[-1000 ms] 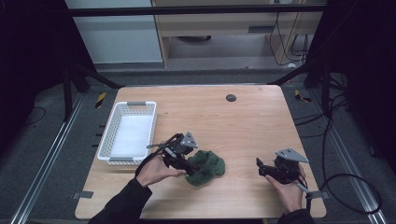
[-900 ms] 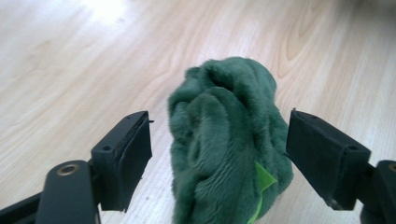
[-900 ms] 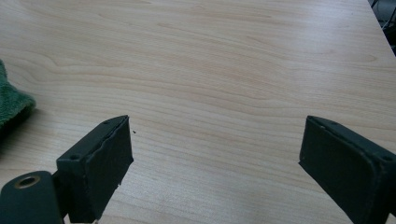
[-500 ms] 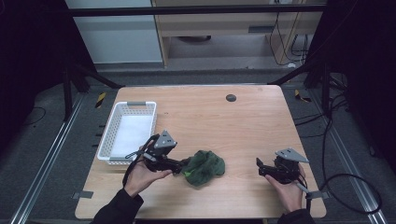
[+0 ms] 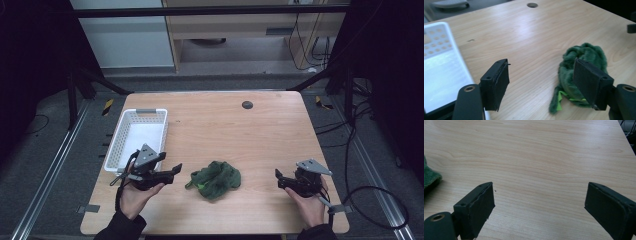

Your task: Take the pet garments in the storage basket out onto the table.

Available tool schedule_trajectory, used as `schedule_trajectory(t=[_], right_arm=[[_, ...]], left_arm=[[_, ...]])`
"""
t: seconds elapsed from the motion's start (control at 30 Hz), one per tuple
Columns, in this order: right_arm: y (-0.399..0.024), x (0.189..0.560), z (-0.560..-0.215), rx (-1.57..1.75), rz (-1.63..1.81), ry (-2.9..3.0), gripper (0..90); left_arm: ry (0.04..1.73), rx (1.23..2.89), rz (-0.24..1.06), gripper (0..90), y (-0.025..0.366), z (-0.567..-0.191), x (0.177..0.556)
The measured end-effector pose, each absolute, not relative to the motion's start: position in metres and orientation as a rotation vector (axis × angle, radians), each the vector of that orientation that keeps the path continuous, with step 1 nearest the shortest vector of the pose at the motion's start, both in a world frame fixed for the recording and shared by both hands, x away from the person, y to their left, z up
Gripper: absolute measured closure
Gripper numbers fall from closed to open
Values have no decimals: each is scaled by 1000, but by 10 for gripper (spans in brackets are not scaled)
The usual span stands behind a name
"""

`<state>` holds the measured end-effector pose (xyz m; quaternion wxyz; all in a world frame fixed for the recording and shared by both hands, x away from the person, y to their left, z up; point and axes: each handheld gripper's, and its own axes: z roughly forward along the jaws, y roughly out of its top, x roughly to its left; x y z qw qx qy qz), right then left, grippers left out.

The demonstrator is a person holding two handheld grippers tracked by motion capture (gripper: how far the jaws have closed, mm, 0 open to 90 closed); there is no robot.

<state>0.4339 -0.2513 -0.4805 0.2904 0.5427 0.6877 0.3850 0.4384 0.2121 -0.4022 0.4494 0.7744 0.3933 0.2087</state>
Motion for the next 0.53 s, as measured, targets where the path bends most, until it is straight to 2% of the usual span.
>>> schedule_trajectory(t=[0.53], right_arm=[[-254, 431, -486, 1446, 1009, 1837, 89]], left_arm=[[1141, 1721, 669, 284, 273, -420, 424]])
